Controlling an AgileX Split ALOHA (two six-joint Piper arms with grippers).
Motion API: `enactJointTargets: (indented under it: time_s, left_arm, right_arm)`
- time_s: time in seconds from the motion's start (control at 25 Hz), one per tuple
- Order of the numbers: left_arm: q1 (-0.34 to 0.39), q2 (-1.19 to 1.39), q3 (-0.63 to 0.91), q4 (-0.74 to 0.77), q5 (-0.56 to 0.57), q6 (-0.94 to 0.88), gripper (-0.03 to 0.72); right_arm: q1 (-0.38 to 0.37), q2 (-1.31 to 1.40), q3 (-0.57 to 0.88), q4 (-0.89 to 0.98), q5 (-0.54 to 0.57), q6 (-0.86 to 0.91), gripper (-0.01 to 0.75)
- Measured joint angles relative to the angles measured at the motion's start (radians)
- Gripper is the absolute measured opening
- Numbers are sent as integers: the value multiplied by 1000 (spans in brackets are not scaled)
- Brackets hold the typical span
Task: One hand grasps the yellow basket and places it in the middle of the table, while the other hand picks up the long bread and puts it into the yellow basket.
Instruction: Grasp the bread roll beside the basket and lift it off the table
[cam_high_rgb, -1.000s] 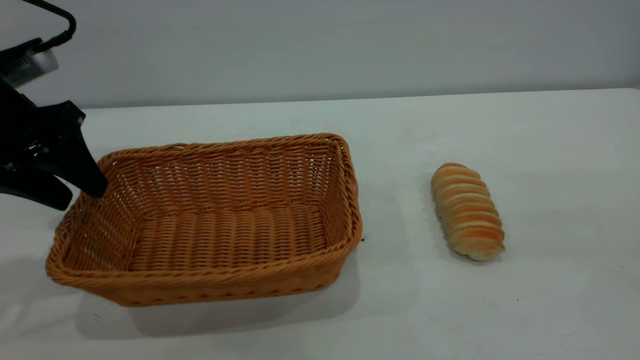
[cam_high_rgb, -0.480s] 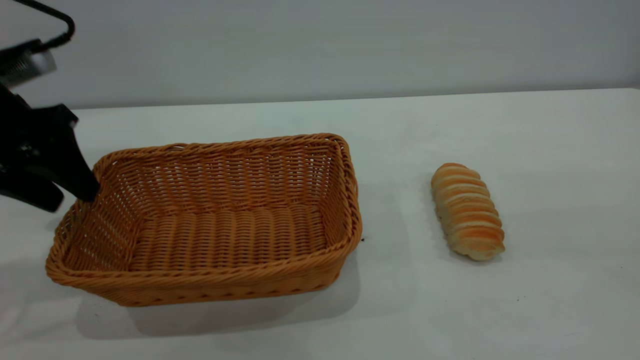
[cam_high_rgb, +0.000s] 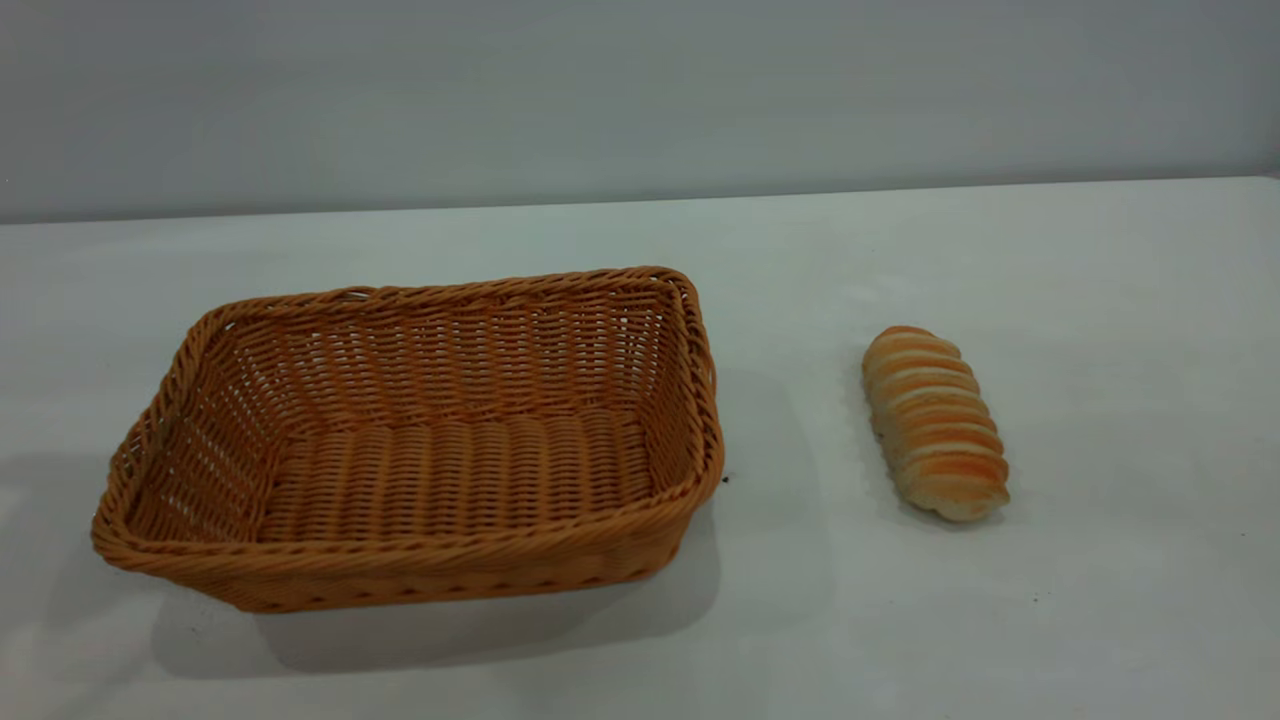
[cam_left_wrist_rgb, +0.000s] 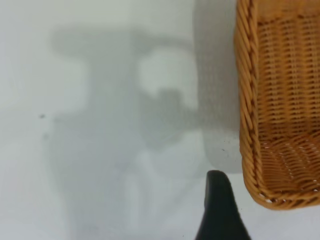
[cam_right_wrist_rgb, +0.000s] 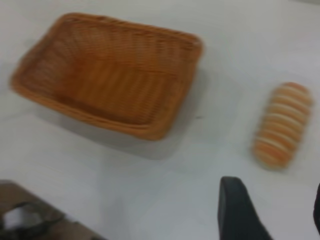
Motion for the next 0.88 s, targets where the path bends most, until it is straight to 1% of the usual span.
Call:
enactJointTargets:
  time_s: [0.28,0.36,0.52,0.6,0.68,0.88]
  left_arm:
    - [0,-179,0,5,101,-19,537]
    - [0,-220,0,5,105,-19,537]
    - [0,-275,0,5,112,-19,537]
    - [0,-287,0,3,115,-19,537]
    - [0,-293,0,-5,118,-19,537]
    - [0,-293,0,-10,127,-19,537]
  right_arm:
    - [0,184,0,295,-7,-269,413]
    - [0,256,0,382,-33,-348,413]
    - [0,447,-22,543,-138,-521,413]
    - [0,566,-62,589,-185,-585,413]
    - [0,679,-113,609,-206,-620,413]
    - [3,955,-250,614,-249,-636,413]
